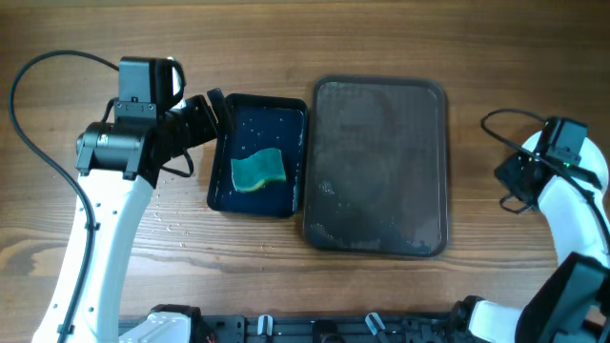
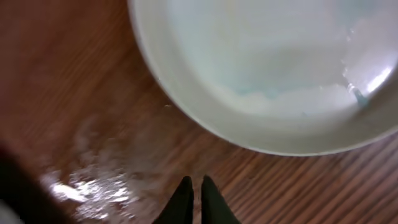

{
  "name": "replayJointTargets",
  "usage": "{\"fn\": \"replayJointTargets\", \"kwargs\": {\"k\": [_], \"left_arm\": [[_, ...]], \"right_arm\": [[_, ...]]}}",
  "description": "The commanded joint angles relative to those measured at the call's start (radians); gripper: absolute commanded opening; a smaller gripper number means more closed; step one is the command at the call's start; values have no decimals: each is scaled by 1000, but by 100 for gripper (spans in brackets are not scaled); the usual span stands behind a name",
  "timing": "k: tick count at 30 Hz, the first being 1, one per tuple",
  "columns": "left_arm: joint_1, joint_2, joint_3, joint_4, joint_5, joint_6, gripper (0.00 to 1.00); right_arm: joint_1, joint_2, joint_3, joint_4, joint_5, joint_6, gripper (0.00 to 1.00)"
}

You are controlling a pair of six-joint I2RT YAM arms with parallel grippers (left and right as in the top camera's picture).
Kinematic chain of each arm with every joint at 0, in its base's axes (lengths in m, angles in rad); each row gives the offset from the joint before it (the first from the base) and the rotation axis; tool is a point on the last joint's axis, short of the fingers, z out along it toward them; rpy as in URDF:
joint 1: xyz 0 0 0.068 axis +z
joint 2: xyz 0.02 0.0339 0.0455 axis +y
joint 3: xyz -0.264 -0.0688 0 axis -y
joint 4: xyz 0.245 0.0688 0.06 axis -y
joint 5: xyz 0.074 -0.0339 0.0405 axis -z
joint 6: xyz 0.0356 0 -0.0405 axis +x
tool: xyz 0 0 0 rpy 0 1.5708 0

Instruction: Clean dirty plates on tray and stack at the side

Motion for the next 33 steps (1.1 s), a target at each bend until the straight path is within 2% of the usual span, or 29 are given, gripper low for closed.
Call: {"fn": "replayJointTargets", "kwargs": {"k": [1, 2, 7, 10, 11, 12, 15, 19, 20, 22, 26, 28, 30, 33], "left_arm": [[8, -6, 13, 2, 8, 5, 100], [8, -6, 13, 2, 8, 5, 100], [8, -6, 13, 2, 8, 5, 100], [8, -6, 13, 2, 8, 5, 100], [8, -6, 13, 2, 8, 5, 100], [8, -6, 13, 2, 8, 5, 100], [8, -6, 13, 2, 8, 5, 100], [8, -6, 13, 2, 8, 5, 100], [8, -6, 13, 2, 9, 5, 100], [8, -6, 13, 2, 8, 5, 100], [8, -6, 13, 2, 8, 5, 100], [8, -6, 13, 2, 8, 5, 100], [8, -6, 13, 2, 8, 5, 100], [8, -6, 13, 2, 8, 5, 100]], "right_arm": [[3, -92, 62, -23, -285, -103, 17], [3, -116, 71, -28, -364, -121, 20], [75, -325, 110, -43, -925, -268, 21], [186, -449, 109, -51, -990, -266, 31], [248, -504, 109, -59, -989, -260, 44], [290, -537, 109, -64, -984, -249, 99], [388, -606, 109, -69, -975, -145, 100], [445, -646, 109, -74, -977, 195, 100], [445, -647, 109, -92, -973, 214, 100], [441, -644, 109, -104, -958, 175, 100], [445, -660, 108, -95, -995, 9, 100], [465, -712, 106, -70, -959, -123, 100], [492, -784, 90, -29, -838, -256, 100], [517, -890, 45, -12, -605, -341, 100]]}}
